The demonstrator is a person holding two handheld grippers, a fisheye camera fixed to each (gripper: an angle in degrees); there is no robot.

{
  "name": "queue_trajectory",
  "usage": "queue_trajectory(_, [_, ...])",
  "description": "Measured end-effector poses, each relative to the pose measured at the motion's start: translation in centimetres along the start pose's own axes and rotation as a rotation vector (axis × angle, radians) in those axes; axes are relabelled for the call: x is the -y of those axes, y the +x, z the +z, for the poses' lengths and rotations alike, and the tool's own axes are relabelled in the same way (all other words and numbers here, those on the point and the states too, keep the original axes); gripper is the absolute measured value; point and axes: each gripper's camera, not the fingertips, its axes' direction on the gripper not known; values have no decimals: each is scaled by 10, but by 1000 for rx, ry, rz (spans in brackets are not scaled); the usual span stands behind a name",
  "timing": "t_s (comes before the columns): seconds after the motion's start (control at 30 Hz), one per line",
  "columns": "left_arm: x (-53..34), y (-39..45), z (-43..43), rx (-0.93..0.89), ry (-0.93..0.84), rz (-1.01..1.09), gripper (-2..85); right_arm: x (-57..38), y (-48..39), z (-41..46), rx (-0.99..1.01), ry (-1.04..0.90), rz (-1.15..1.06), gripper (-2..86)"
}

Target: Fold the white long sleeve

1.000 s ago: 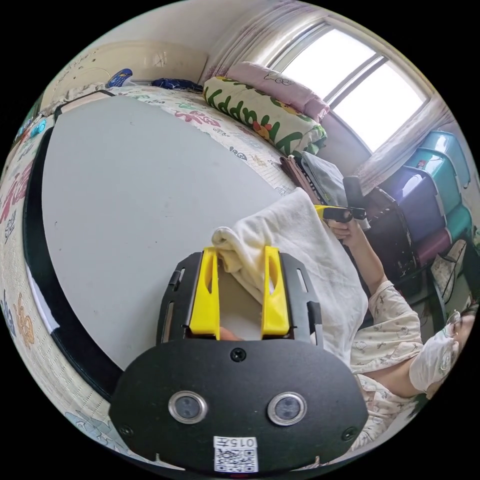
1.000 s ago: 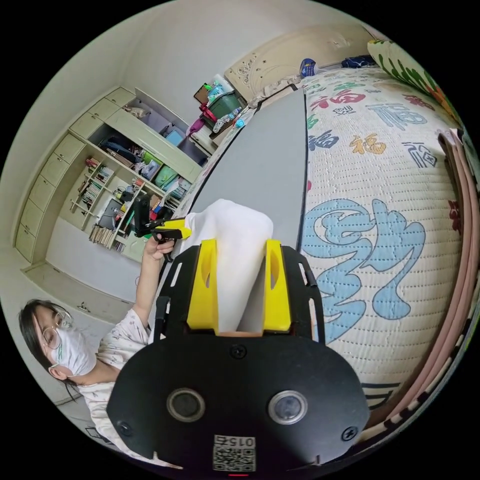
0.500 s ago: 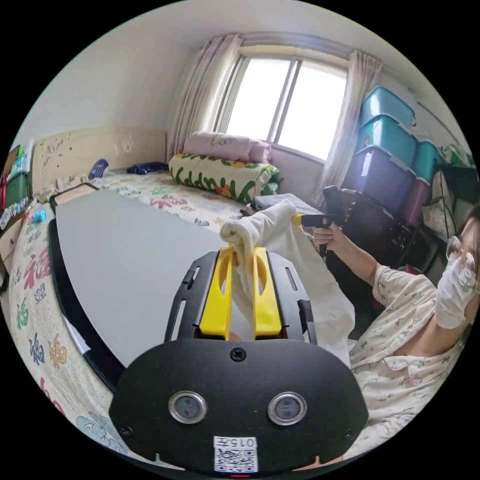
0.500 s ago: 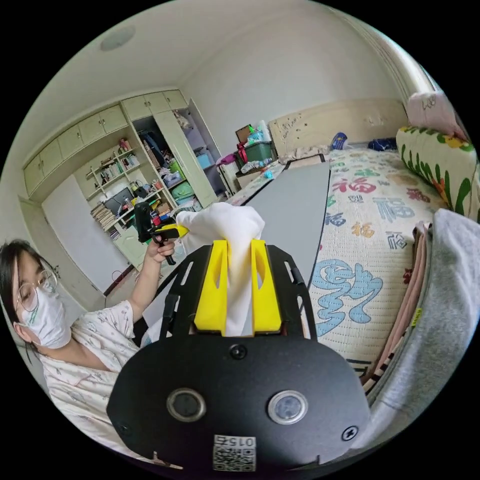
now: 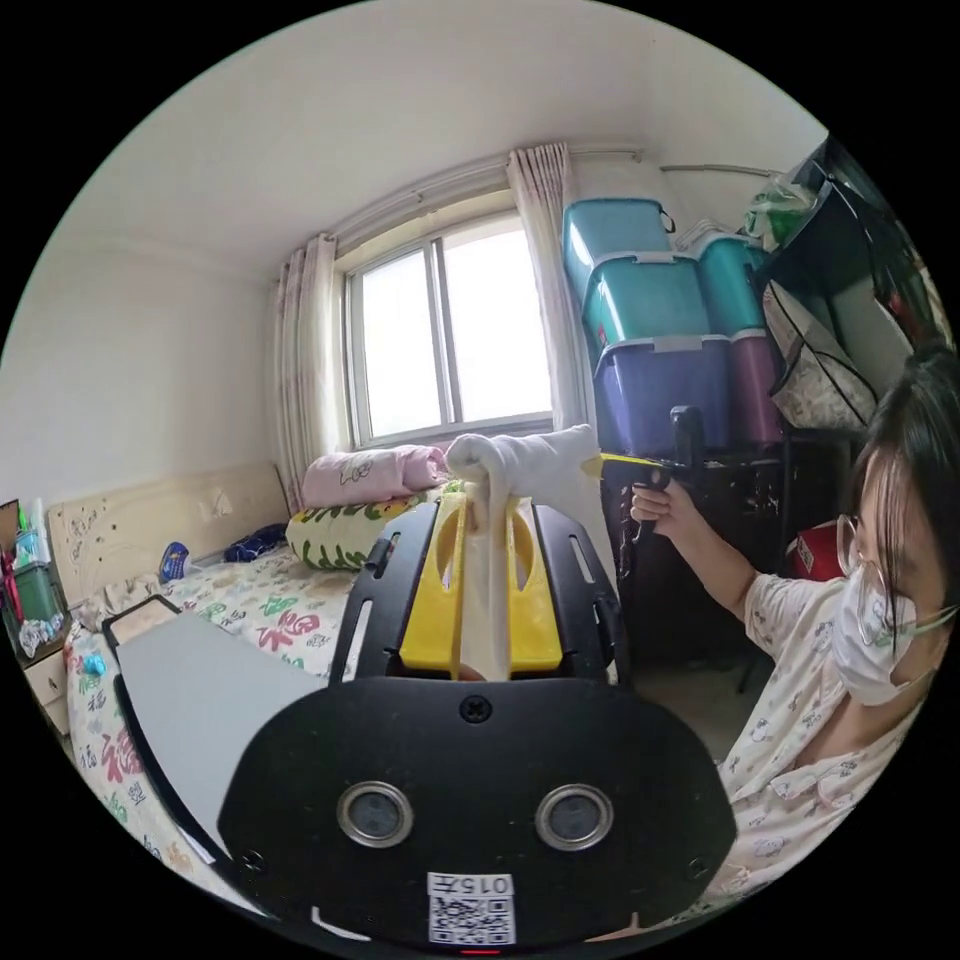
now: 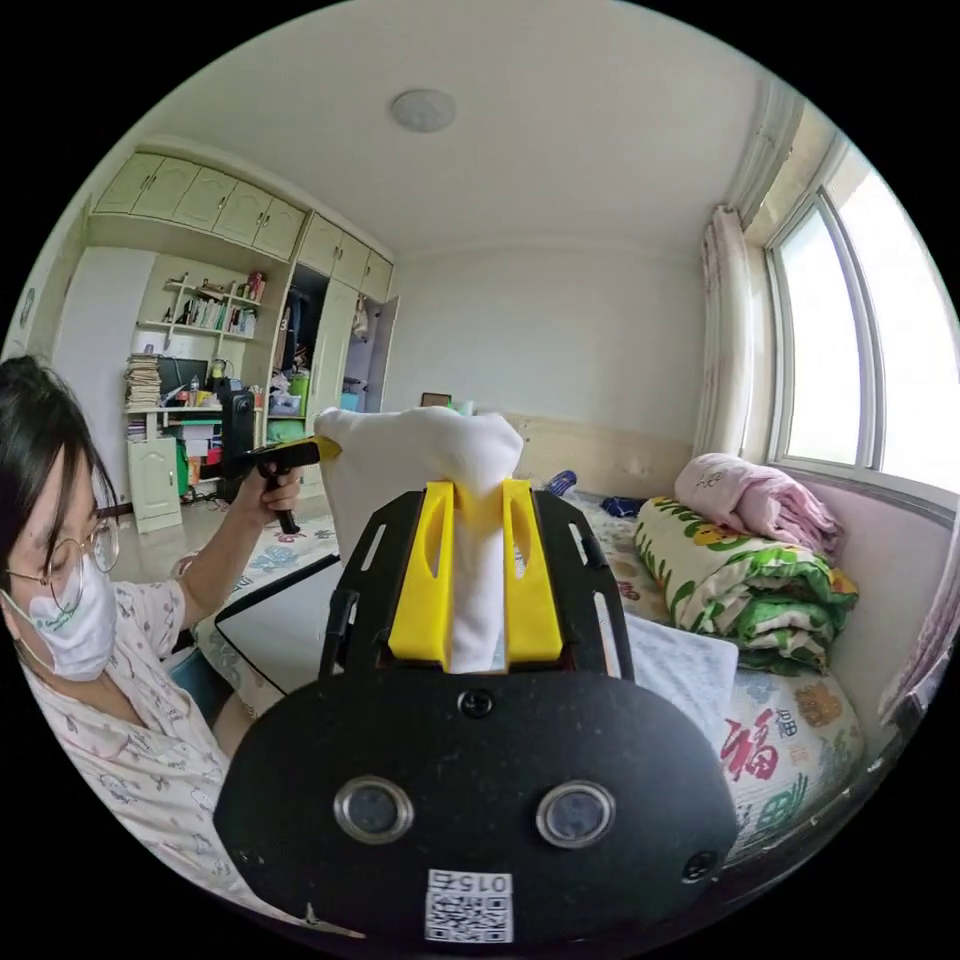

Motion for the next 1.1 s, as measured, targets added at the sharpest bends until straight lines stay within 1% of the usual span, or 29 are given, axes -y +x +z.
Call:
queue_trajectory(0.13, [72,-29,74,-53,20,-62,58,5,64,-8,-99,-6,32,79])
queue_trajectory(0.23, [103,-66,146,-100,-5,-140,59,-5,128,20,-152,-49,87,80])
queue_trajectory(0.3, [112,-91,195,-110,-37,-191,60,-18,171,55,-185,-91,136,79])
queue_trajectory(0.37, [112,-127,266,-71,-117,-254,62,-44,233,128,-234,-216,192,82])
queue_trajectory(0.4, [109,-135,285,-51,-142,-267,63,-54,248,151,-256,-255,217,82])
queue_trajectory(0.47, [92,-167,358,66,-291,-328,71,-96,303,233,-434,-380,323,77])
queue_trajectory(0.5, [88,-173,370,113,-320,-344,71,-103,313,250,-484,-407,338,70])
queue_trajectory(0.53, [84,-179,382,192,-337,-352,71,-114,324,278,-547,-450,326,57])
queue_trajectory(0.57, [85,-181,384,225,-321,-348,69,-118,325,300,-561,-467,272,53])
queue_trajectory(0.7, [110,-173,392,271,-320,-309,59,-118,310,367,-576,-465,122,40])
queue_trajectory(0.77, [127,-163,416,274,-360,-271,54,-124,298,426,-600,-508,36,2])
queue_trajectory(0.8, [130,-162,423,277,-374,-266,53,-129,297,442,-610,-525,15,0])
queue_trajectory(0.87, [136,-162,450,304,-430,-259,46,-160,301,510,-671,-620,-52,-7])
queue_trajectory(0.9, [137,-164,456,317,-444,-259,43,-171,305,528,-689,-650,-65,-8])
queue_trajectory(0.97, [135,-173,481,359,-513,-255,27,-224,322,594,-762,-779,-127,-10])
queue_trajectory(1.0, [134,-175,486,359,-525,-250,24,-240,326,608,-785,-805,-152,-10])
queue_trajectory(1.07, [134,-177,496,342,-507,-240,16,-306,341,660,-864,-882,-271,-10])
queue_trajectory(1.1, [137,-175,498,347,-503,-226,14,-319,342,669,-885,-890,-307,-10])
